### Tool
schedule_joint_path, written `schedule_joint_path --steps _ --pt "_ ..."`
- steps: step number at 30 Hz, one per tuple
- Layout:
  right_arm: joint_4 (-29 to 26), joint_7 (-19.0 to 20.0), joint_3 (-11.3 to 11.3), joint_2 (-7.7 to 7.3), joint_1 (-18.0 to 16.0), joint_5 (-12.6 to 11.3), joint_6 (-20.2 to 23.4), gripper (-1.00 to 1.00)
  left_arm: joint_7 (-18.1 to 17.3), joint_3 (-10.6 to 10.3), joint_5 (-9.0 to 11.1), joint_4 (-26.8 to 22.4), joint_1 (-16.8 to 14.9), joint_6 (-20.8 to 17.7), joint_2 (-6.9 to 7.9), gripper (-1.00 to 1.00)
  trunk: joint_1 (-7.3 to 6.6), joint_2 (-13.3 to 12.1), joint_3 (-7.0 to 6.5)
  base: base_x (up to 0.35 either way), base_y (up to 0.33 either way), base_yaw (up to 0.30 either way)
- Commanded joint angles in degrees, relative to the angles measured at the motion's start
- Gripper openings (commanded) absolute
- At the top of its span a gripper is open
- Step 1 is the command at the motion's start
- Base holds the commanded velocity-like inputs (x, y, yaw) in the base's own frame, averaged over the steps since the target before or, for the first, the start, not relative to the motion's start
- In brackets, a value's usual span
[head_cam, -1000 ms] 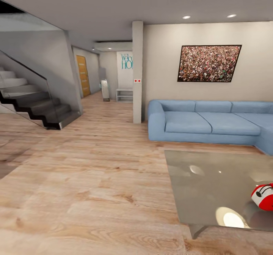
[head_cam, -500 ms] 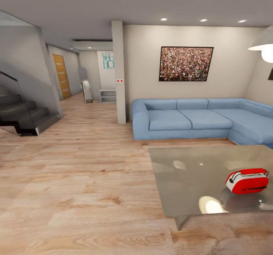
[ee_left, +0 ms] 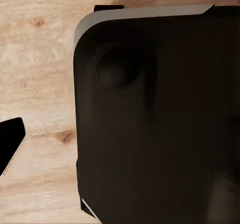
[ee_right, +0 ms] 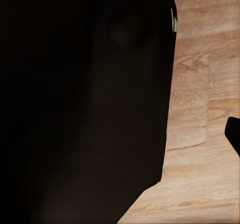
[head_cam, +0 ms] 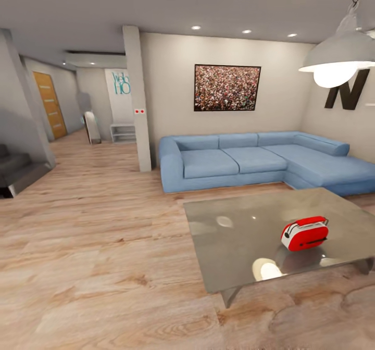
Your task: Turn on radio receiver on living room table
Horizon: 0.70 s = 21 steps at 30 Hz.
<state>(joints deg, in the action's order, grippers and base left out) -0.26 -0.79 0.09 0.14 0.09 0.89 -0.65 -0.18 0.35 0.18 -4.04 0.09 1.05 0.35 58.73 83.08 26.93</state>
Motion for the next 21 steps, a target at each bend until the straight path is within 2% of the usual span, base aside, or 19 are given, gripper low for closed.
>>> schedule_joint_path --steps 1,21 --pt "0.0 0.0 0.0 0.01 0.0 0.0 0.0 1.00 0.0 0.0 0.0 0.0 0.0 0.0 0.00 1.00 0.00 0.0 0.00 0.000 0.000 -0.294" --pt "0.0 0.0 0.0 -0.03 0.0 0.0 0.0 1.00 0.0 0.0 0.0 0.0 0.0 0.0 -0.09 1.00 0.00 0.0 0.00 0.000 0.000 -0.294"
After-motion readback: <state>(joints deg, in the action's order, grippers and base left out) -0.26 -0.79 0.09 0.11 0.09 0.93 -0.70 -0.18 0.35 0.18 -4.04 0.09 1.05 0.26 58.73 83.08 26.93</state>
